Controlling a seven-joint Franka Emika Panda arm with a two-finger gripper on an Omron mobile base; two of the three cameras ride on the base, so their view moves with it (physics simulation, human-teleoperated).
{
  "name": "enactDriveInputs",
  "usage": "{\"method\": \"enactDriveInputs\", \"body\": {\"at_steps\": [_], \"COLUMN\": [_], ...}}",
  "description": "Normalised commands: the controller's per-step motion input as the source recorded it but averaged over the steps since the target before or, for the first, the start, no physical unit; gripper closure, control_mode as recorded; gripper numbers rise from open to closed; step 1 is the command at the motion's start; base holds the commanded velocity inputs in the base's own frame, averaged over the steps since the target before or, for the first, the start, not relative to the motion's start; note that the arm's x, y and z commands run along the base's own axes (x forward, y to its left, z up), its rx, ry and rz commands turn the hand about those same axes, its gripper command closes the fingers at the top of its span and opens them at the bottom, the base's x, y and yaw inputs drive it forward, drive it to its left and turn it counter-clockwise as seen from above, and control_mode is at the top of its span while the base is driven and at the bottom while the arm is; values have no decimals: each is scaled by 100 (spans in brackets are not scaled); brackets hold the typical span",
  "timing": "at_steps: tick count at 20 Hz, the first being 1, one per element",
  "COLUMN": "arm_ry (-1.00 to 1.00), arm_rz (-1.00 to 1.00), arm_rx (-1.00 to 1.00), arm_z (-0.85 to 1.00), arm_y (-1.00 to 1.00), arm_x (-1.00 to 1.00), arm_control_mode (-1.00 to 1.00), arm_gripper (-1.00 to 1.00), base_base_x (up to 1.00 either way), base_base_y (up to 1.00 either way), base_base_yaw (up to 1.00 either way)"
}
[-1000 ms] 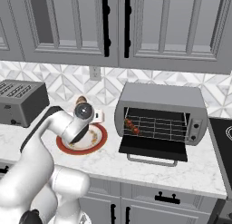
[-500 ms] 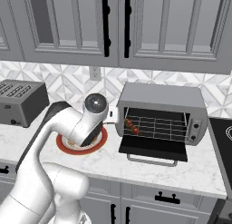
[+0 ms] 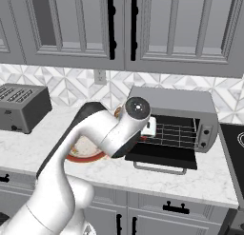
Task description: Pick up the kebab skewer and baguette bread, and place them inside the toaster oven. Close the toaster oven door and start by setting the timer.
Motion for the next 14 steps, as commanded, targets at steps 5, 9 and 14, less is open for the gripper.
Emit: {"method": "enactDriveInputs", "body": {"at_steps": [5,9,14], "arm_ry": [3,7,12], "arm_rz": [0,0,0], "arm_rx": [0,0,0], "arm_z": [-4,-33,-52], "arm_y": [-100,-100,-43], "arm_x": [-1,14,25], "arm_control_mode": [-100,-100,-100], "arm_gripper": [100,100,100], "base_base_x": [0,0,0], "base_base_y": [0,0,0], "base_base_yaw": [0,0,0]}}
